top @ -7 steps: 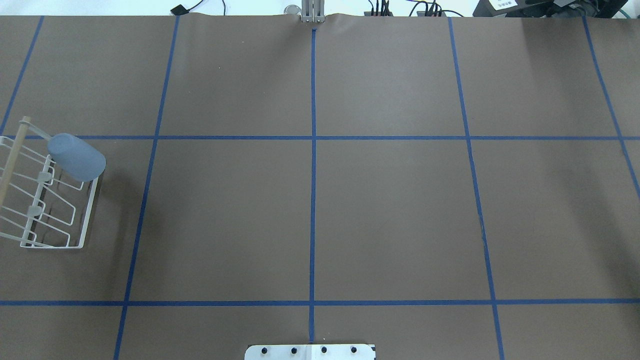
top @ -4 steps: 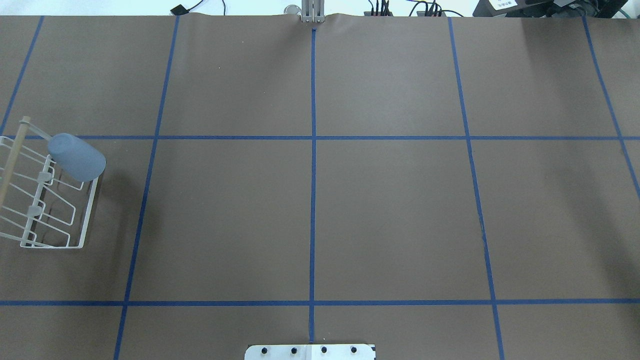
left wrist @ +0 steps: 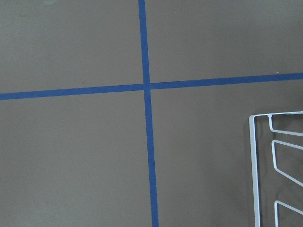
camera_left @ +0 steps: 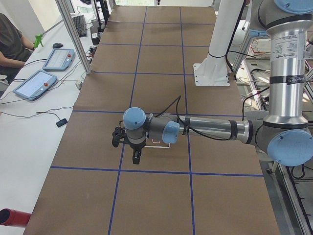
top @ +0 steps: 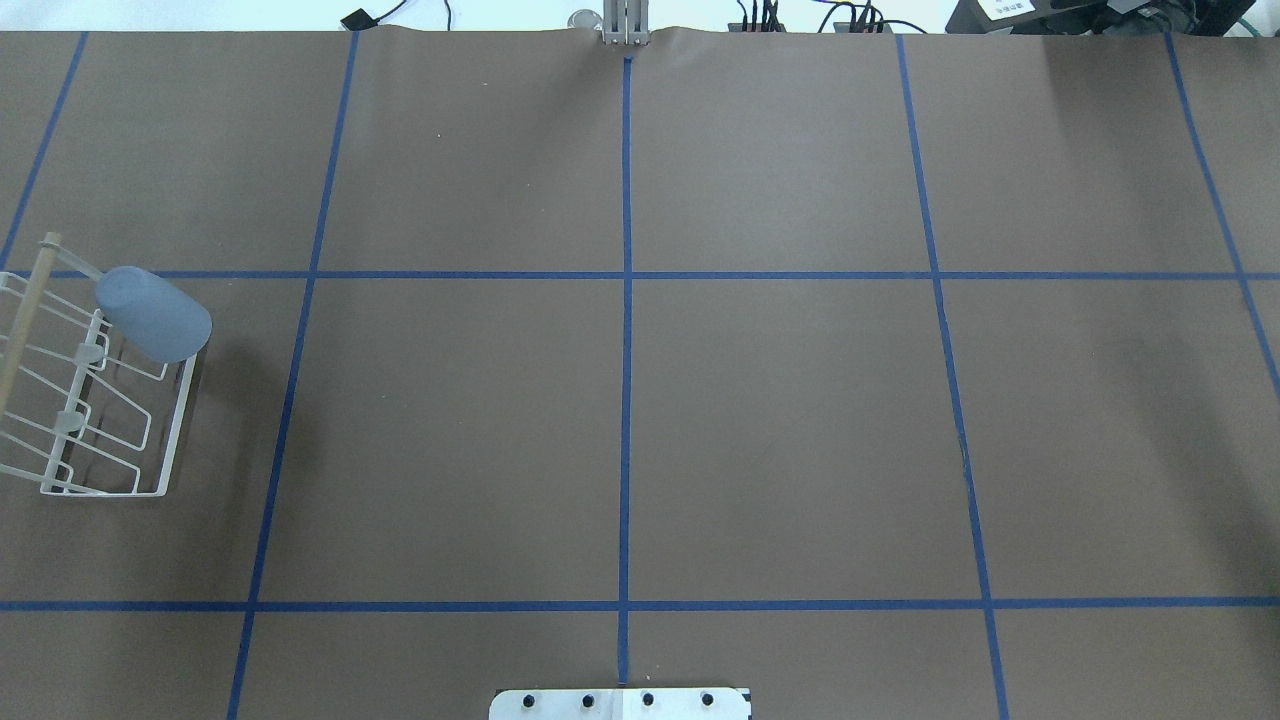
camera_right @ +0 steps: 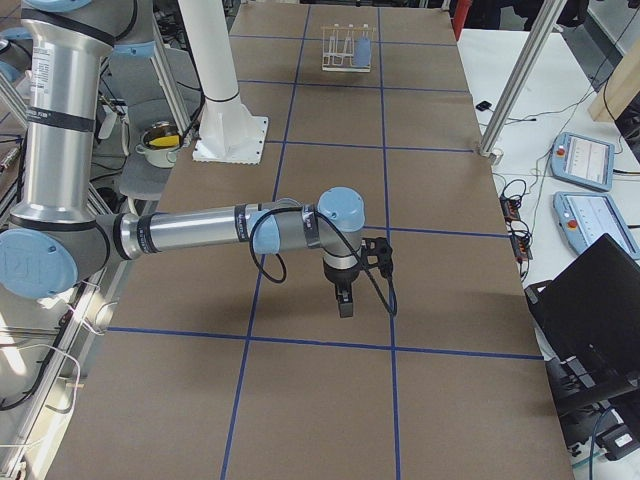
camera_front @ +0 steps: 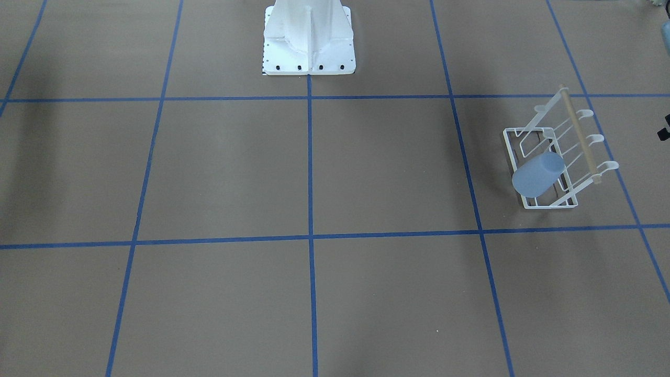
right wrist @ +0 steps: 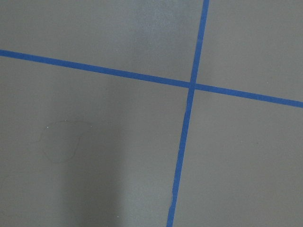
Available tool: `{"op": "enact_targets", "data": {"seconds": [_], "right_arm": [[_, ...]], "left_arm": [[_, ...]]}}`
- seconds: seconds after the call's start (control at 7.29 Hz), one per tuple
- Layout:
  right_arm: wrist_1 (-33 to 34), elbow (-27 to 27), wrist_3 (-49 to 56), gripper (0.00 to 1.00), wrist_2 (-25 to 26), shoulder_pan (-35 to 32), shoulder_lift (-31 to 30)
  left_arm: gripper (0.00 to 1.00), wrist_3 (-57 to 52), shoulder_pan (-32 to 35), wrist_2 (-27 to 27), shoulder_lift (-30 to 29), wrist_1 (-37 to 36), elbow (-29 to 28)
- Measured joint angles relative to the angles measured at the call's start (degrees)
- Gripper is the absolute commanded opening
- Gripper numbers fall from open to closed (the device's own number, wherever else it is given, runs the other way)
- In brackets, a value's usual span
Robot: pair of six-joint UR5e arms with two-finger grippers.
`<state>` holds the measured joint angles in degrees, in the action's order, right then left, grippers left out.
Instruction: Hang cup on cup holder
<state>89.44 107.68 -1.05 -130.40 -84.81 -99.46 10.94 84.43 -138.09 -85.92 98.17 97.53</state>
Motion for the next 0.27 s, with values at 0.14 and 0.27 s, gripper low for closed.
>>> {"op": "enact_targets", "data": {"seconds": [0.14, 0.27], "right_arm": [[0.7, -0.2, 0.0, 1.00, 0.0, 0.0, 0.0], [2.7, -0.1, 0.0, 1.00, -0.1, 0.0, 0.3]], "left_arm": [[0.99, 1.9, 0.2, -1.2, -0.1, 1.4, 0.0], [0.99, 2.9, 0.2, -1.8, -0.2, 2.6, -0.2]]}}
